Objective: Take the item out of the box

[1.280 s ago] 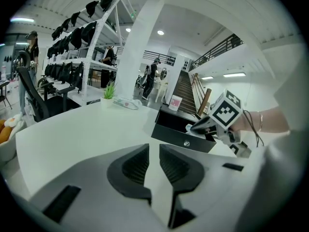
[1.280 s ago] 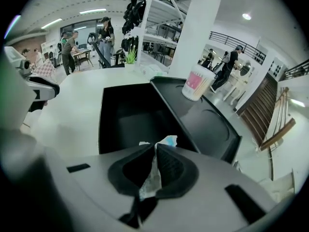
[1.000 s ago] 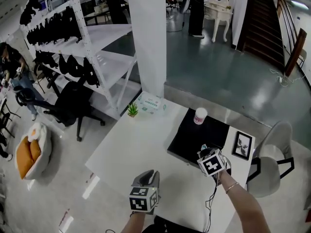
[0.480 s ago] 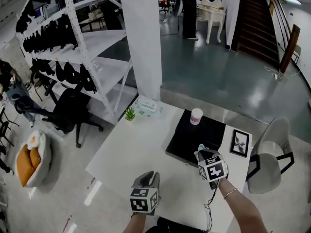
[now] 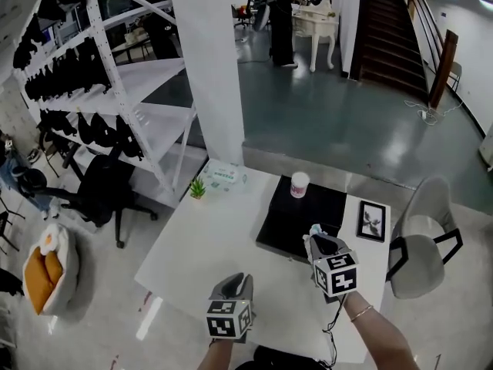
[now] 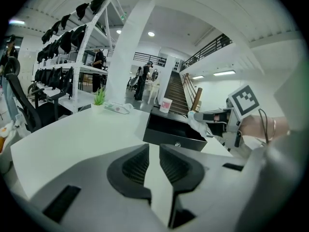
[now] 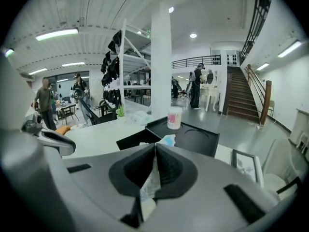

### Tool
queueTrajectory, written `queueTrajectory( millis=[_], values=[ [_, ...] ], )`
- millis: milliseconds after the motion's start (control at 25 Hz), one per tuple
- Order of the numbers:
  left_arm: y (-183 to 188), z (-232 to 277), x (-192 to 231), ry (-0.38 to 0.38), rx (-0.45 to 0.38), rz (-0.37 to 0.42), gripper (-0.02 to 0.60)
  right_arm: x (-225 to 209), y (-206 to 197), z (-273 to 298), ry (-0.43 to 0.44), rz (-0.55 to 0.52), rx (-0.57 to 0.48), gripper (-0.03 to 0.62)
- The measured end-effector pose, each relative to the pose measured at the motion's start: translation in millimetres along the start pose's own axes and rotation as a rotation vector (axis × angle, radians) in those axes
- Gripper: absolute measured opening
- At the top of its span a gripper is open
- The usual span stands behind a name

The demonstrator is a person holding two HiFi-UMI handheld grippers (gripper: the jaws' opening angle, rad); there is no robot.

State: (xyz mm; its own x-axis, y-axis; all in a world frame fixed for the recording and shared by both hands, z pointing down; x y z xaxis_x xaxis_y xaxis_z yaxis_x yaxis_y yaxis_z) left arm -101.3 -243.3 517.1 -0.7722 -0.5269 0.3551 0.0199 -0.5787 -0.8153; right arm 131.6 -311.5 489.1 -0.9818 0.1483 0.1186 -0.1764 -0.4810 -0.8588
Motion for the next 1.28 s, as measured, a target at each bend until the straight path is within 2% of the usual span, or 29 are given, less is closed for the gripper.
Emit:
queueTrajectory(
  millis=[520,1280],
  values=[
    [3.1,-8.7,-5.0,-0.029,-0.010,0.035,0.063,8.1,6.6,-55.1,-0.011,0.148,-0.120,0.003],
    [-0.3,-24.4,-16.3,-0.049,-0.022,0.077,0.063,24.6,-21.4,-116.0,-0.008,0.278,-0.130,0.003]
  ],
)
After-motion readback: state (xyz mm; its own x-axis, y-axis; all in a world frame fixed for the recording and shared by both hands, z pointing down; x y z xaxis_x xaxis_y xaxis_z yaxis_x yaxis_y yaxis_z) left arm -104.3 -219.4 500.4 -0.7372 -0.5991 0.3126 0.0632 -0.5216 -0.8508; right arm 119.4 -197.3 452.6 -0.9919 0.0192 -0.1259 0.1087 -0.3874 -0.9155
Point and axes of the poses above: the fingertips, and each gripper's own axes: z forward along the fingers, x to its left, y out of its top, the point moved 6 cm from there along -z, backward along the fingers, and after that the axes turned 12 degrees about -y, right-handed, at the moved point
